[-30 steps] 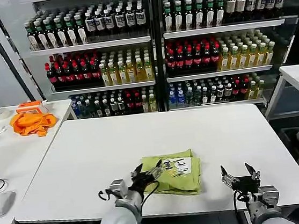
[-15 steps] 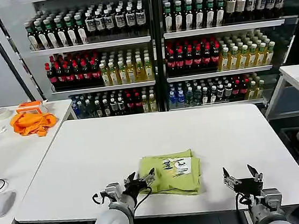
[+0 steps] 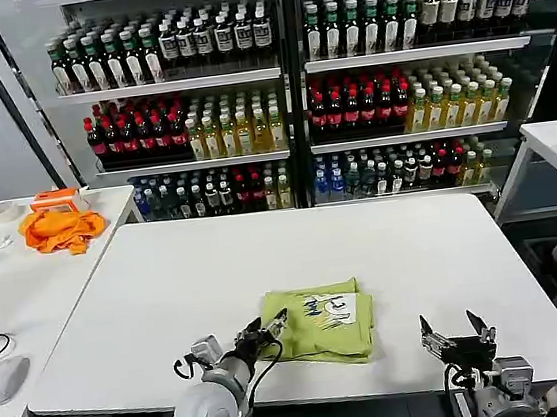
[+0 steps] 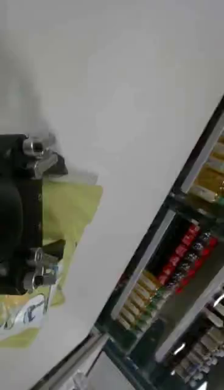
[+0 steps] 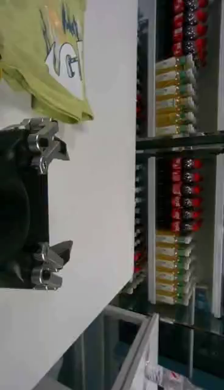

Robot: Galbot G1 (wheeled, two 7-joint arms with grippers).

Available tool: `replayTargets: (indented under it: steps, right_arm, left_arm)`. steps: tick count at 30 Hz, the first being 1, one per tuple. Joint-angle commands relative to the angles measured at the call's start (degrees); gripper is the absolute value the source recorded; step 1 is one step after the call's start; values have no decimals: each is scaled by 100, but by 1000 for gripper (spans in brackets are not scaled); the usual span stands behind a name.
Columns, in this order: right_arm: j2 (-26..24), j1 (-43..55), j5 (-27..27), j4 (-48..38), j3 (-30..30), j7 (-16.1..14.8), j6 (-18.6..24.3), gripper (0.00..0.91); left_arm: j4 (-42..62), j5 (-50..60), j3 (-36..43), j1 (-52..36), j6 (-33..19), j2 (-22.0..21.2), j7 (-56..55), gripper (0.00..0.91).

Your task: Fold and organize the clothes.

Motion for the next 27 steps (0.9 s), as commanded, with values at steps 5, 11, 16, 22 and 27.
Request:
replayTargets:
  steps: [5,11,16,22,27]
  right_arm:
    - [37,-88,-36,97,25,-1,-4,907]
    - [62,-155,-51,149,55,-1,-2,907]
    - [69,-187,-47,184,92,0,-3,907]
    - [47,-148,15,184,129,-11,5,907]
    - [26,83,177,101,99,-12,18,907]
  left_arm:
    - [202,-929,-15,51,-1,-51,164,40]
    - [197,-1167,-145,7,-89,-89,155,30]
    - [-5,-1648,-465,34,-113,-124,150,20]
    - [-581,-2144,-1196,195,-81,31,97,20]
    - [-883,-2383,-2355,277,141,1054,109,20]
